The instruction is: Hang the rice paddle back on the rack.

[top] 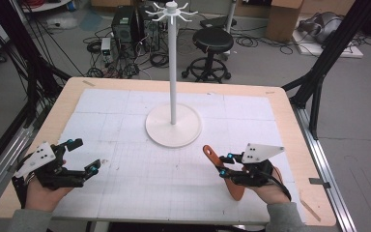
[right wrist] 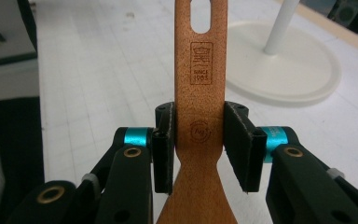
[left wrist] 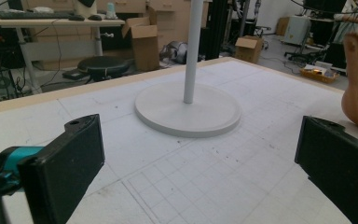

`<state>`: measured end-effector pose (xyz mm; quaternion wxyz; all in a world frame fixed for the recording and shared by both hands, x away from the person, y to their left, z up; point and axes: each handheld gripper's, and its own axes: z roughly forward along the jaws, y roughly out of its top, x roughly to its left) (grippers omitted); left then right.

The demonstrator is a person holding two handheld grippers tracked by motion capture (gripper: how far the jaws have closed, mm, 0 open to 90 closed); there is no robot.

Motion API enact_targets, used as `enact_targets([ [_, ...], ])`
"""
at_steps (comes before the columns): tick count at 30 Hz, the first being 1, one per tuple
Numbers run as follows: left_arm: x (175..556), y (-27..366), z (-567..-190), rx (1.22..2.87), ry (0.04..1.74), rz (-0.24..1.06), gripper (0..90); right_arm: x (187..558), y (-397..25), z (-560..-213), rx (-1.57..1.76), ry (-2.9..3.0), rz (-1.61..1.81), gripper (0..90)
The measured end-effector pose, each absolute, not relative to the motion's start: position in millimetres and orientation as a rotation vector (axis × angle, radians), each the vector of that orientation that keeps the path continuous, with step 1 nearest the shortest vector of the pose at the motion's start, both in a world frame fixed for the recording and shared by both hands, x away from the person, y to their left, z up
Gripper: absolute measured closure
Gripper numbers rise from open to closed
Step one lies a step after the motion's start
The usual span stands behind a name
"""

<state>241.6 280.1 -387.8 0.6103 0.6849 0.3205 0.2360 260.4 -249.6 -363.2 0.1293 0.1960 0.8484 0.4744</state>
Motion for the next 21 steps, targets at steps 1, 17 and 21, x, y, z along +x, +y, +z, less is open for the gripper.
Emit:
enact_targets([
  [1, 242, 280, -388, 1.581, 0.74, 0.545, 1.8, 260, -252, -361, 0.577, 2.454, 1.404, 65.0],
  [17, 240, 282, -388, 1.584, 0.744, 0.548, 1.8, 257, -269, -352, 0.565, 2.321, 1.581, 65.1],
  [21, 239, 282, -388, 1.583, 0.744, 0.547, 1.8, 257, -270, -349, 0.542, 2.311, 1.602, 65.1],
])
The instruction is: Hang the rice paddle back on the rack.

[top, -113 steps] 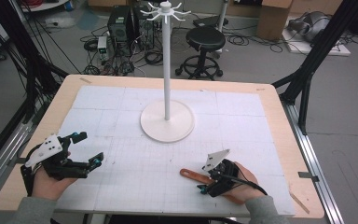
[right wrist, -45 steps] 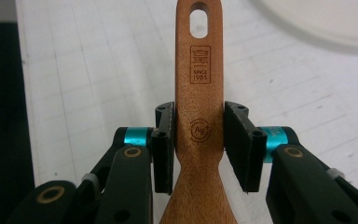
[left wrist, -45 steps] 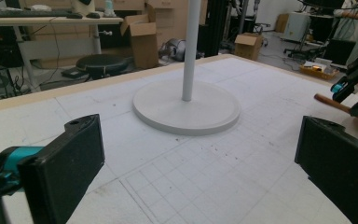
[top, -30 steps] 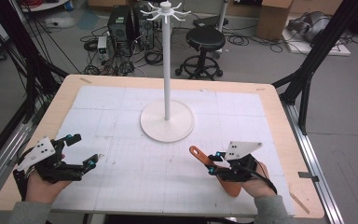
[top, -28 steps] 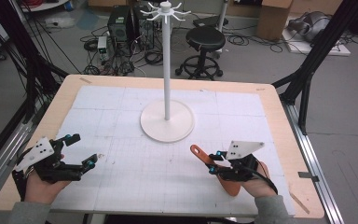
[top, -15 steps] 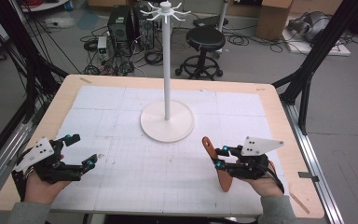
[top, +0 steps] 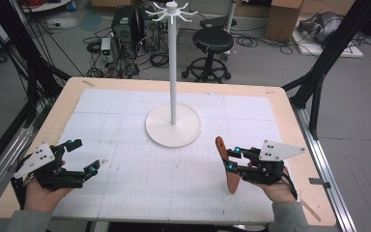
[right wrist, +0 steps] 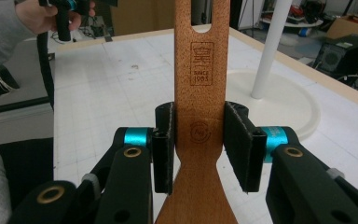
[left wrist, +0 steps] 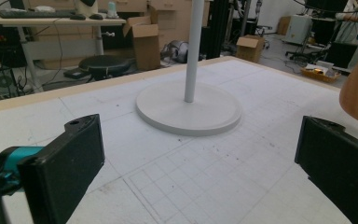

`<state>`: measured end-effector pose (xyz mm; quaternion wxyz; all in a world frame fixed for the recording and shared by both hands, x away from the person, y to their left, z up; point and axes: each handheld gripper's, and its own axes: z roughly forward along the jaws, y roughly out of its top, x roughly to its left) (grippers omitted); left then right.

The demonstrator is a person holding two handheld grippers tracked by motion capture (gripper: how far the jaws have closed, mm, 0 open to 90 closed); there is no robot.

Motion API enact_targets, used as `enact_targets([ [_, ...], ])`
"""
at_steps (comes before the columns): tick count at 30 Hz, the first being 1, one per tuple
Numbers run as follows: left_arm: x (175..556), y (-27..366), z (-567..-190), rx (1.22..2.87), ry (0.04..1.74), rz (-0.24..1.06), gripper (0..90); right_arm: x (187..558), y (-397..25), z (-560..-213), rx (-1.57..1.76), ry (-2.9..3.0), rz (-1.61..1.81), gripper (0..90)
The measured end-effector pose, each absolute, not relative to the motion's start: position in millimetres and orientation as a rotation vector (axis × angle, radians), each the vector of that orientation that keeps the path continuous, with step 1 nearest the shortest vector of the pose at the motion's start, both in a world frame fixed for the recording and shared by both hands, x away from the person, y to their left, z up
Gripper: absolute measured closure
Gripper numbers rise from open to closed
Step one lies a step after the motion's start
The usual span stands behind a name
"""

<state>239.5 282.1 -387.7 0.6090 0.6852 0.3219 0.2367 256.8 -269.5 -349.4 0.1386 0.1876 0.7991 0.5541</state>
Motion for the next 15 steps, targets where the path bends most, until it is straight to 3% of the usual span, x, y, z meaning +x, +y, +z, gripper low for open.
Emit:
enact_targets([
  [15, 237, 286, -387, 1.57, 0.751, 0.552, 1.8, 265, -281, -339, 0.477, 2.249, 1.755, 65.1],
])
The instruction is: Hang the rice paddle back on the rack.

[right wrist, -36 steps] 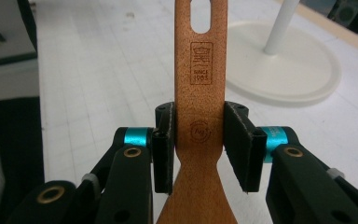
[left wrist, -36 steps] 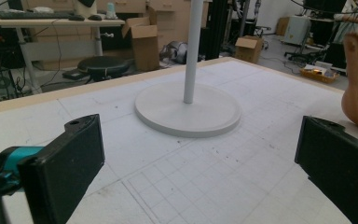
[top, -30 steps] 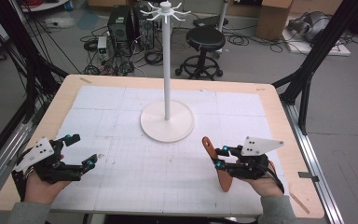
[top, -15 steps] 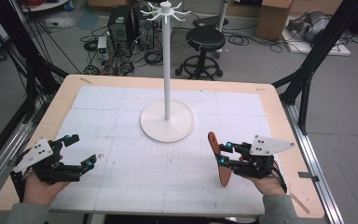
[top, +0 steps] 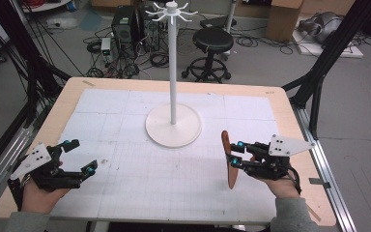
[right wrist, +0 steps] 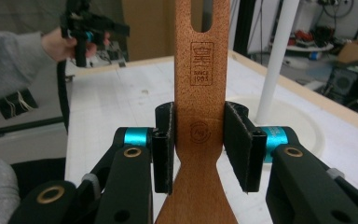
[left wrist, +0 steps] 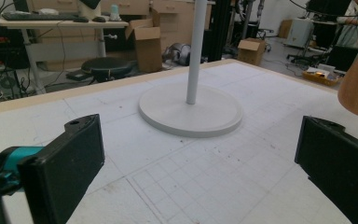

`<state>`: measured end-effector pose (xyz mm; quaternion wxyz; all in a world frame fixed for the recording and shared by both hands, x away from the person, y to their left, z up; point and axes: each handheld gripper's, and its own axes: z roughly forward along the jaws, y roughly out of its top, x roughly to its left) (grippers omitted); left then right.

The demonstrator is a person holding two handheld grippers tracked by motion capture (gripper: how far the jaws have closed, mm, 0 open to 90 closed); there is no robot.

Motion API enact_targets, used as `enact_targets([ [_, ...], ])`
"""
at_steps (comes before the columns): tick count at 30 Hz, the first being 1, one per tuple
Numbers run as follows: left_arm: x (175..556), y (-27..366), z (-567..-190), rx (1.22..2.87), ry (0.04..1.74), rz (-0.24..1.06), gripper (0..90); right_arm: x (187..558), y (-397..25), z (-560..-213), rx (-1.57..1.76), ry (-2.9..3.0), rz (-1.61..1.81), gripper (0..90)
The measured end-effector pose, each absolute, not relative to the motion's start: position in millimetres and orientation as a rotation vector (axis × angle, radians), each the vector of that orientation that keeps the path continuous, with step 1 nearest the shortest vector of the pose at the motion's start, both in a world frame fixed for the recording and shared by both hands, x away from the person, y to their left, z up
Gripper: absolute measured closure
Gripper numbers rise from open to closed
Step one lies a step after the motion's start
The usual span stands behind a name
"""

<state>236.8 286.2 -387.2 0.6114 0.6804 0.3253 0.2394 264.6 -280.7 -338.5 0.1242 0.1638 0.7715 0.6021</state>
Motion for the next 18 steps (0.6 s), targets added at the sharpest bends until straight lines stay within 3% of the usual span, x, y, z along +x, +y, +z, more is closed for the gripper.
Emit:
enact_targets([
  [18, 235, 285, -389, 1.564, 0.752, 0.535, 1.8, 289, -301, -290, 0.398, 2.197, 1.894, 65.1],
])
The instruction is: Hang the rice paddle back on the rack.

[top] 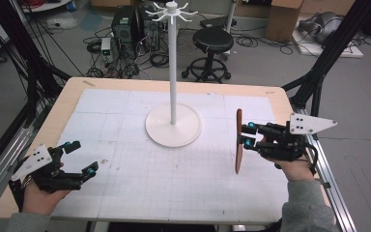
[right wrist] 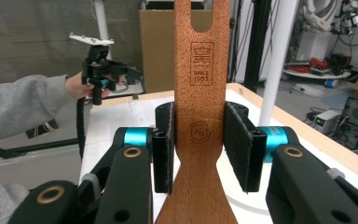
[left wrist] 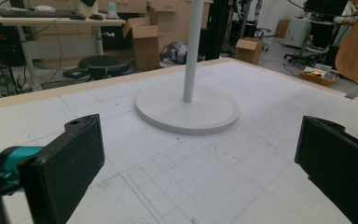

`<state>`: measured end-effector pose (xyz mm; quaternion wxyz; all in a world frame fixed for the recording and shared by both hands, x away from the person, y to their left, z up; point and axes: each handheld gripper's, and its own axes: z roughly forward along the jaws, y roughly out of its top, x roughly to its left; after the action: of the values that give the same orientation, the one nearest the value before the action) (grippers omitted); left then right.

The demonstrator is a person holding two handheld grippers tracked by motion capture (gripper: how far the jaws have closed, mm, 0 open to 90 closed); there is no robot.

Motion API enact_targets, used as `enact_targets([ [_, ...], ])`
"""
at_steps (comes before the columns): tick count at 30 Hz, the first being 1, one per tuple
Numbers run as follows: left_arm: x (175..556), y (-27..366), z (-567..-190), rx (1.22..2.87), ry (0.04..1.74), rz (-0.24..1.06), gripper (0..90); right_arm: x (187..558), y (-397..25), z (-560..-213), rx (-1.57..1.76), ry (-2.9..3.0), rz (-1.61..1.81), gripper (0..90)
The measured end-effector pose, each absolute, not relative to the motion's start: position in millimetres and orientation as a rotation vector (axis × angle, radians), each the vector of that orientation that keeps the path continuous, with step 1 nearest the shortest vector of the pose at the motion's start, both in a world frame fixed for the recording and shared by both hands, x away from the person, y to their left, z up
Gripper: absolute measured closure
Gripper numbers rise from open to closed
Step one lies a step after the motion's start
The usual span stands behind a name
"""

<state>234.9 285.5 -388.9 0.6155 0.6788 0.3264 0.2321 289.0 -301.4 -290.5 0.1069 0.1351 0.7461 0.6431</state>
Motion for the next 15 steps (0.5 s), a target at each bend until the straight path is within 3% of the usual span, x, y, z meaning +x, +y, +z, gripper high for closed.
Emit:
enact_targets([
  [15, 233, 286, -389, 1.553, 0.736, 0.531, 1.8, 305, -302, -262, 0.463, 2.129, 1.937, 65.0],
])
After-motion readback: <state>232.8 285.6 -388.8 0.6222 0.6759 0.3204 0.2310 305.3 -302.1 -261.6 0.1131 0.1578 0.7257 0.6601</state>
